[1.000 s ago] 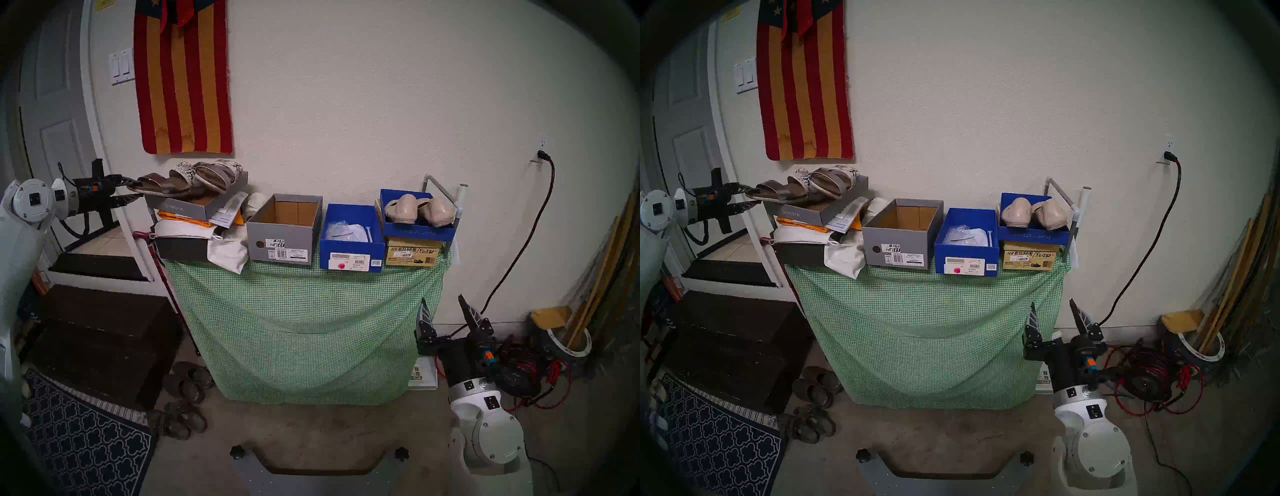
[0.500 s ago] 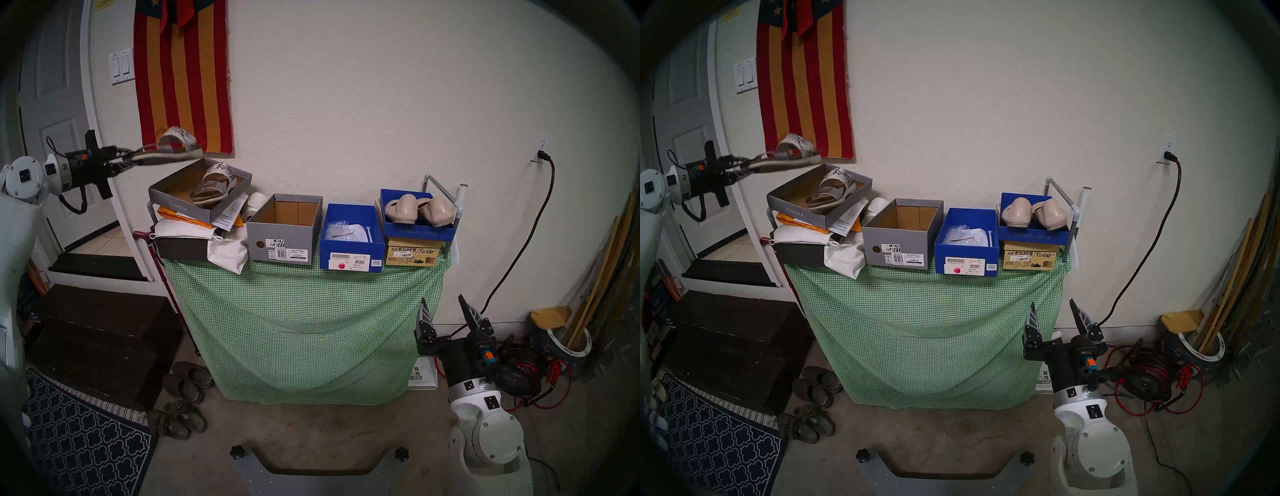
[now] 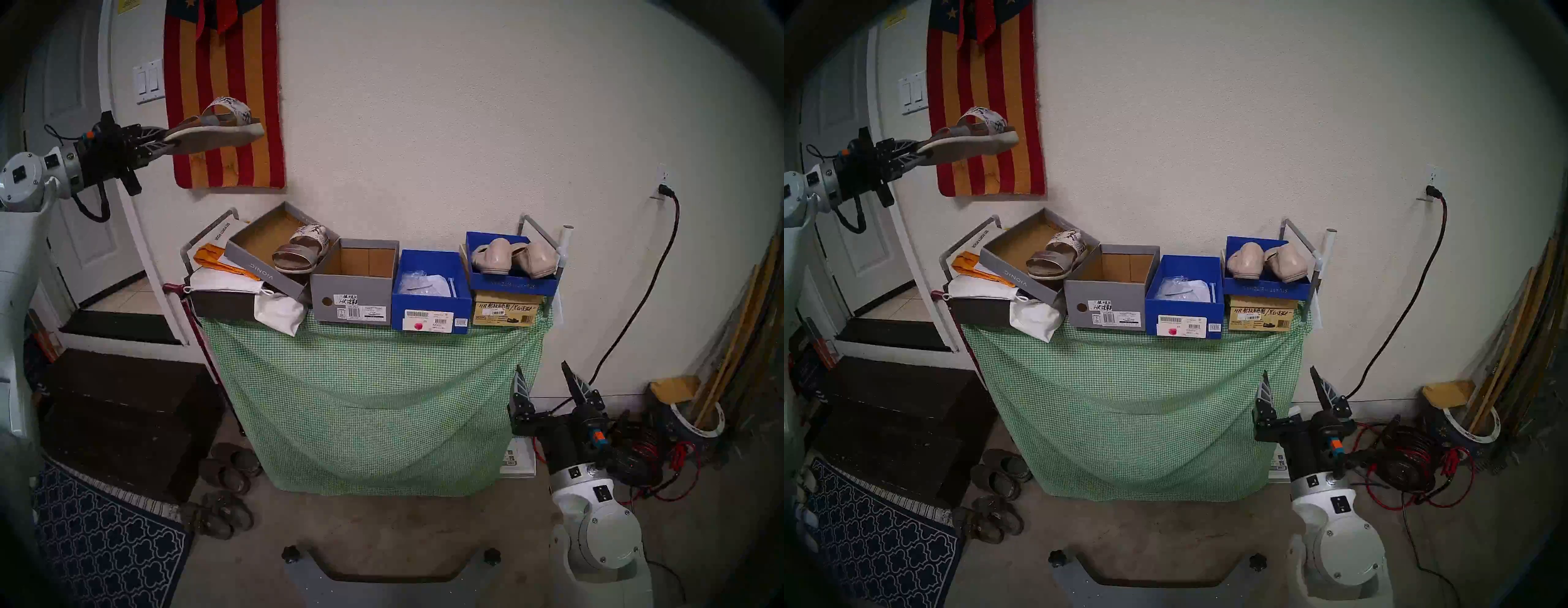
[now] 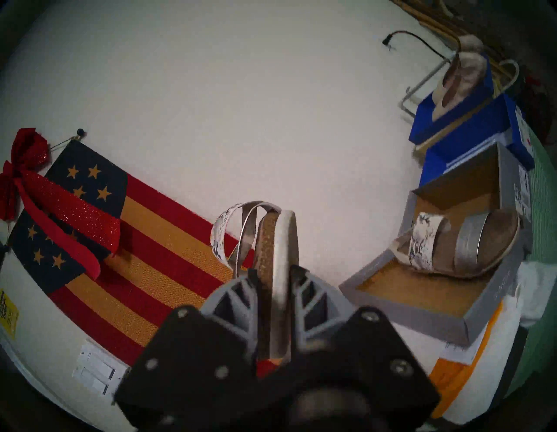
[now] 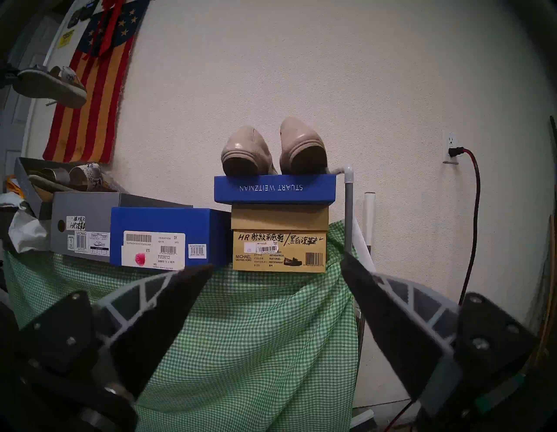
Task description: Put shoes into shoe box
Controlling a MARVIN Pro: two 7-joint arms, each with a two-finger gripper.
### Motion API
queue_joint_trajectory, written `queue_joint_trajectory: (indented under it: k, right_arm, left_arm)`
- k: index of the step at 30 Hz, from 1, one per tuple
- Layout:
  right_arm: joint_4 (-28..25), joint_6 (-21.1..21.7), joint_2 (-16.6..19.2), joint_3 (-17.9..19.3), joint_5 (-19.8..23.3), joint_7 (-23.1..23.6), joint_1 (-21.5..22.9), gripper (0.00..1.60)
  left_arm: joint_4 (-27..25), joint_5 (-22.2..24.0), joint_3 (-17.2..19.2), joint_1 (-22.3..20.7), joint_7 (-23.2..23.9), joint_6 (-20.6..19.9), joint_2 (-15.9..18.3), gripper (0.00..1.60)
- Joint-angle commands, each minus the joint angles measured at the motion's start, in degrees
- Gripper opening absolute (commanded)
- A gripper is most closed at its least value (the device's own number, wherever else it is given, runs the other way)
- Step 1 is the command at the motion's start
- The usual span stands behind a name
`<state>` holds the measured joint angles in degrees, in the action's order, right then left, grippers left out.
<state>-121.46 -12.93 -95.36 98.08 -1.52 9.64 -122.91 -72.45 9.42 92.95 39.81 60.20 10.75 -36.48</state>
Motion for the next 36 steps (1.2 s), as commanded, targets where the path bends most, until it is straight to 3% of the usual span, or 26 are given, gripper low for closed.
queue_joint_trajectory:
  k: [1, 6, 7, 20, 30, 36]
  right_arm:
    - [-0.15, -0.01, -0.03, -0.01, 0.01, 0.0, -0.15, 1.6]
    - [-0.12, -0.02, -0.02, -0.01, 0.01, 0.0, -0.12, 1.6]
    - [-0.11, -0.02, -0.02, -0.01, 0.01, 0.0, -0.11, 1.6]
    - [-0.08, -0.02, -0.01, -0.01, 0.0, 0.0, -0.08, 1.6]
    - [-0.08, -0.02, -0.01, -0.01, 0.01, 0.01, -0.09, 1.6]
    - [-0.12, -0.02, -0.02, -0.01, 0.01, 0.01, -0.12, 1.6]
  left_arm:
    - [-4.76, 6.65, 4.18, 5.26, -0.28, -6.96, -1.66, 0.0]
    - [-7.94, 10.88, 5.97, 9.34, -0.18, -11.88, -3.87, 0.0]
    - [-9.21, 11.58, 6.18, 10.36, 0.02, -14.35, -4.49, 0.0]
    - [-20.76, 16.1, 5.52, 20.48, -1.12, -23.75, -10.71, 0.0]
    - [-29.09, 14.86, 3.84, 27.64, -4.66, -29.86, -14.31, 0.0]
    - [-34.58, 8.24, 3.81, 31.77, -10.67, -31.02, -13.39, 0.0]
